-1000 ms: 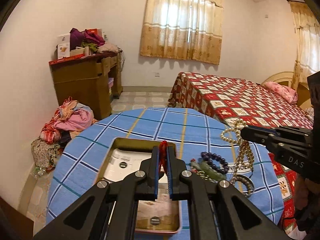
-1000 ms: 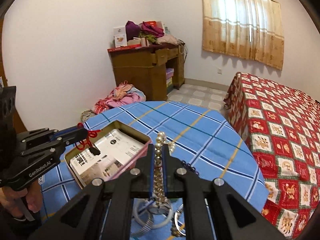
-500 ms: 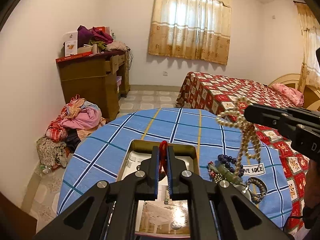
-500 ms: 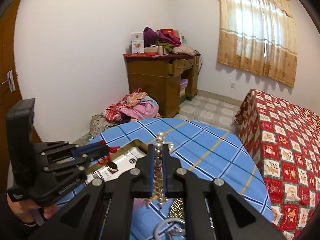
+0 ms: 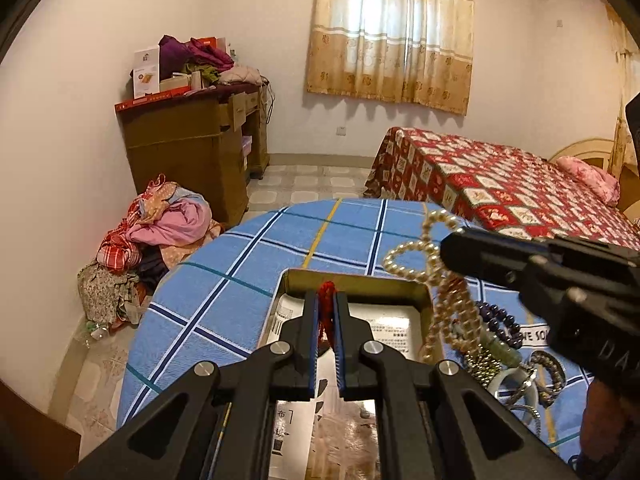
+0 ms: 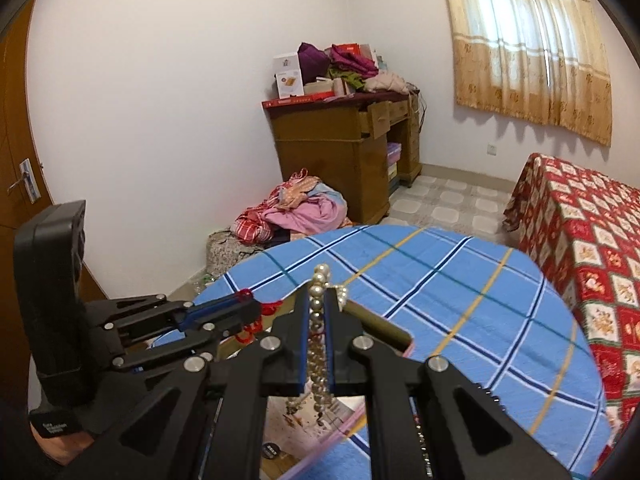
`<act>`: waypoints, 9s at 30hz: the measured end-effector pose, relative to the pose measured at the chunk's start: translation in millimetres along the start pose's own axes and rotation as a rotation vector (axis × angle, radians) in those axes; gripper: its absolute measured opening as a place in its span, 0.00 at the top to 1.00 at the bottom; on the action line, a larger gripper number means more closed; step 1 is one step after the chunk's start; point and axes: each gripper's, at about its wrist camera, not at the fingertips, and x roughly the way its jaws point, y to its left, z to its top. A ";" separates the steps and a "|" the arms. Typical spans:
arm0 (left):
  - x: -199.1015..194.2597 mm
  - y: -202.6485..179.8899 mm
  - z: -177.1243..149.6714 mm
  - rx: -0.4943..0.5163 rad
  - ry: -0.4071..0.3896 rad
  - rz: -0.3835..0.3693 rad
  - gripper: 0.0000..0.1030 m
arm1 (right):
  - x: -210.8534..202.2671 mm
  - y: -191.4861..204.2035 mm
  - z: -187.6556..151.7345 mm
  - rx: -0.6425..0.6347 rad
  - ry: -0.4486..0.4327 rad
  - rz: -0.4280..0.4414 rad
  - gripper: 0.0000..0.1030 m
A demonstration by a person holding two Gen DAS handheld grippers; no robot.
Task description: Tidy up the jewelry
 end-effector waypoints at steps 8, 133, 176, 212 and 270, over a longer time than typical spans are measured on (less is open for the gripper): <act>18.2 2.0 -5.8 0.007 0.042 0.001 0.94 | 20.7 -0.3 -16.7 0.026 0.045 -0.002 0.92; -26.0 -141.0 -45.9 0.220 0.048 -0.175 0.92 | -59.4 -77.8 -146.4 0.052 0.219 -0.259 0.74; -30.5 -118.8 -44.0 0.165 0.046 -0.167 0.92 | -71.4 -64.6 -143.9 0.013 0.239 -0.254 0.90; -33.4 -109.4 -40.9 0.153 0.034 -0.175 0.92 | -55.2 -50.4 -152.4 0.013 0.307 -0.121 0.81; -33.9 -109.8 -41.4 0.148 0.041 -0.187 0.92 | -73.7 -69.8 -139.0 -0.015 0.292 -0.185 0.24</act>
